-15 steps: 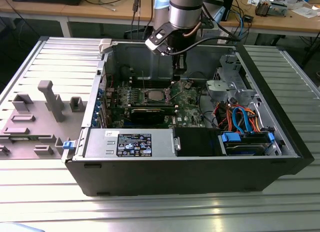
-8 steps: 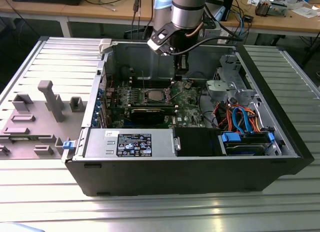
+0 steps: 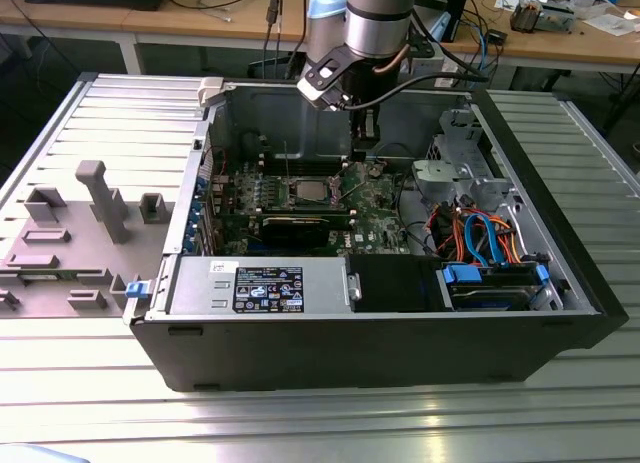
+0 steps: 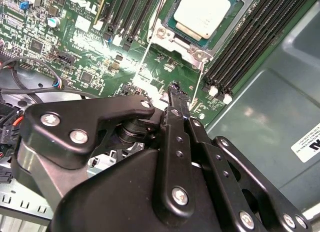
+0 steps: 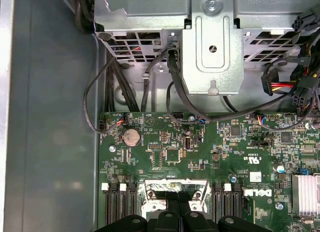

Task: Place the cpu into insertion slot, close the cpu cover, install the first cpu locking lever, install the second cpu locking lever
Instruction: 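Close the cpu cover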

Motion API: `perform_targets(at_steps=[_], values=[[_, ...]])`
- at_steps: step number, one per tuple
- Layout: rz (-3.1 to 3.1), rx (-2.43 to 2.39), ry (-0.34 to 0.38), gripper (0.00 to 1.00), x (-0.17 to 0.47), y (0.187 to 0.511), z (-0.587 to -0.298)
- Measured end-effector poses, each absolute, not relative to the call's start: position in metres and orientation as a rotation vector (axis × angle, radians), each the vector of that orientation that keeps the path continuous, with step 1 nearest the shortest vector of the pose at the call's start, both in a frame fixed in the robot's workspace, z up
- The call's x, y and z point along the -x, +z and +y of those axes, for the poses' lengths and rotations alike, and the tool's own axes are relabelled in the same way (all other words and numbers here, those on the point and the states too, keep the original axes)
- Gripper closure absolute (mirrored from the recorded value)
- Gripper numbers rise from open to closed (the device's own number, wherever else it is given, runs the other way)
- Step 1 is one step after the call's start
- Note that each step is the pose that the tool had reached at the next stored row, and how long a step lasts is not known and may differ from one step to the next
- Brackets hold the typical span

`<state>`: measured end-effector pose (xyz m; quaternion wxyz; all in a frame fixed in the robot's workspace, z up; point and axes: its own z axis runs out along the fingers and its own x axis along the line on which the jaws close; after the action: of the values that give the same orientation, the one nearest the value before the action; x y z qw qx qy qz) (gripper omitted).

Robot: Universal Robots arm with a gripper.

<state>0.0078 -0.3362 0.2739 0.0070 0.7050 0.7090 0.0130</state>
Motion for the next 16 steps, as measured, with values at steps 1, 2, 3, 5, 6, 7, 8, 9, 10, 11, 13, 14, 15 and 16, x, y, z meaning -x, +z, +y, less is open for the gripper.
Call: perform_targets(at_steps=[1,2,3,5,6,7,8,9,10,11,13,14,15,16], values=[[2.218,-2.205,0.041,0.89,-0.0079,0.2739,-0.3362],[2.218,-2.205,0.041,0.89,-0.0082,0.2739,-0.3362],[2.218,-2.205,0.041,0.89,-0.0088,0.2739,-0.3362],[2.218,-2.205,0.041,0.89,-0.0095,0.2738,-0.3362],[2.218,-2.205,0.041,0.89,-0.01,0.2739,-0.3362],[2.218,-2.205,0.041,0.89,-0.0105,0.2738,-0.3362],[2.218,-2.205,0.041,0.89,-0.0115,0.2738,-0.3362],[2.218,-2.205,0.041,0.89,-0.0121,0.2738,-0.3362],[2.218,-2.205,0.041,0.89,-0.0125,0.2739,-0.3362],[2.218,-2.205,0.041,0.89,-0.0133,0.2738,-0.3362],[2.218,-2.205,0.041,0.89,-0.0147,0.2738,-0.3362],[2.218,-2.205,0.041,0.89,-0.0154,0.2738,-0.3362],[2.218,-2.205,0.041,0.89,-0.016,0.2738,-0.3362],[2.218,-2.205,0.041,0.89,-0.0165,0.2738,-0.3362]])
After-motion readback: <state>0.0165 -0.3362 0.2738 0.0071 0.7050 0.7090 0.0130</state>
